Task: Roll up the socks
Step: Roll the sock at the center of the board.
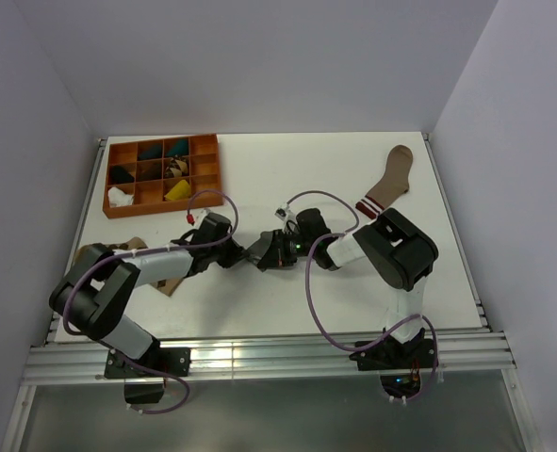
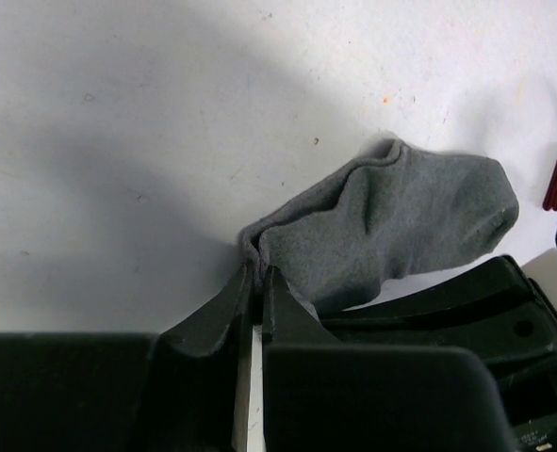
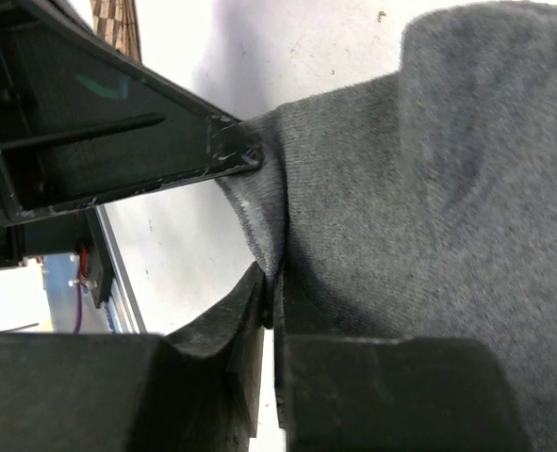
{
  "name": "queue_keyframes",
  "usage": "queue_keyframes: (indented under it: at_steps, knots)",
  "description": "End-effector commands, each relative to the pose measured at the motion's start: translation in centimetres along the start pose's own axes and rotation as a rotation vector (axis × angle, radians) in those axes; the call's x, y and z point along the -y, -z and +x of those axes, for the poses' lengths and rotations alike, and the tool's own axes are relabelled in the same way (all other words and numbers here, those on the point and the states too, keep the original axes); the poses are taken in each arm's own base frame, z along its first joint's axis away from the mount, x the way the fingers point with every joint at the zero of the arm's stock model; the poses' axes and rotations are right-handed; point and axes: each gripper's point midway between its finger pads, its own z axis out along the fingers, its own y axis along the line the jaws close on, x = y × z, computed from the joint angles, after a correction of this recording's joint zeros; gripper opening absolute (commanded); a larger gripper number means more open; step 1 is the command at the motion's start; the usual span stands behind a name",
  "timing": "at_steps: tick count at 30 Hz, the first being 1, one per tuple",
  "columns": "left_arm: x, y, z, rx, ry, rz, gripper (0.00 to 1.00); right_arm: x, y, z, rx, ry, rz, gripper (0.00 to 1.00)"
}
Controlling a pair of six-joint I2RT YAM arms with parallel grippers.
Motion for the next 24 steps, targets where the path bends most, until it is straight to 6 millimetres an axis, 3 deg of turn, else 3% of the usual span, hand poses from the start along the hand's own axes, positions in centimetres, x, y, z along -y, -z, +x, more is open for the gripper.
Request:
queue_keyframes:
  at_steps: [1,9,10,16,24]
  knots:
    - [0.5,-0.2,-0.4,0.008,-0.039,-0.029,0.04,0.8,0.2,-0.3,0.004,0.044,0.05,0.11]
    - [-0.6,-0.9,0.1,-0.036,-0.097,-0.119,0.0,-1.2,2.3,-2.7,0.122,0.235,0.133,0.36]
    - [-0.9,-1.0,0.2,-0.043,-0.104,-0.132,0.0,-2.2,2.8,-3.4,0.153,0.265,0.13,0.38]
    - [-0.8,-1.0,0.3,-0.061,-0.137,-0.149,0.0,-3.1,3.7,-4.1,0.232,0.418,0.206,0.46]
    - [-0.2,-0.7,0.1,-0.069,-0.16,-0.157,0.0,-2.1,2.5,-3.4,0.241,0.554,0.296,0.53]
